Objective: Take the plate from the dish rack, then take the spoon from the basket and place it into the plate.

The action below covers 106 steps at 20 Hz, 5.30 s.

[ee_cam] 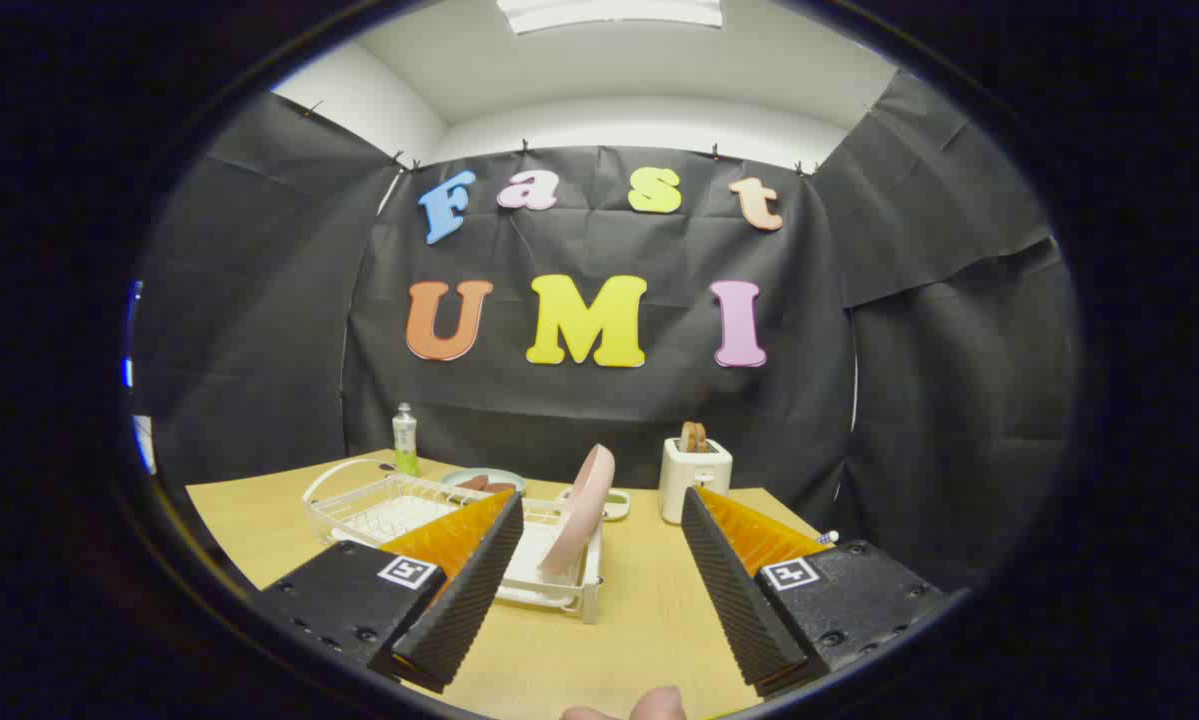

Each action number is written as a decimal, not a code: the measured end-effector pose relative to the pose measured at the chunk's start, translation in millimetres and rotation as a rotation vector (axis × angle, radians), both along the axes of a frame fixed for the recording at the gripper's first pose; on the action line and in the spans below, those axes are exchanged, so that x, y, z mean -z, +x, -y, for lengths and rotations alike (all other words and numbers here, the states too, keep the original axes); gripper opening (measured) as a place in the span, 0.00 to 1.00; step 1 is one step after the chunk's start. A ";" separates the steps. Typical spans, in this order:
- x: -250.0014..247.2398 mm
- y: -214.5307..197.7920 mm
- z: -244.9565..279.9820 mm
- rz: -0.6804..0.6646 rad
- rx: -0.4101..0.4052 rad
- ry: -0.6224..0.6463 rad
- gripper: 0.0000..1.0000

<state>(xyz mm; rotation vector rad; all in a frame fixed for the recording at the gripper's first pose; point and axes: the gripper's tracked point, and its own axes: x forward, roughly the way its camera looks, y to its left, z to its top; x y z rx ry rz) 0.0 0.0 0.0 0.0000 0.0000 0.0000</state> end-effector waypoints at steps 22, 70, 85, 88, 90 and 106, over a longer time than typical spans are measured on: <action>13.0 28.5 1.3 -0.072 0.025 0.053 1.00; 21.2 239.1 -3.7 -0.846 0.087 0.109 0.35; -53.6 185.1 -47.6 -0.685 0.020 0.123 0.29; -41.6 144.6 -63.0 -0.673 -0.048 0.188 0.29; -28.2 115.9 -68.2 -0.657 -0.077 0.236 0.29; 145.3 15.3 -71.5 -0.830 -0.136 0.552 0.29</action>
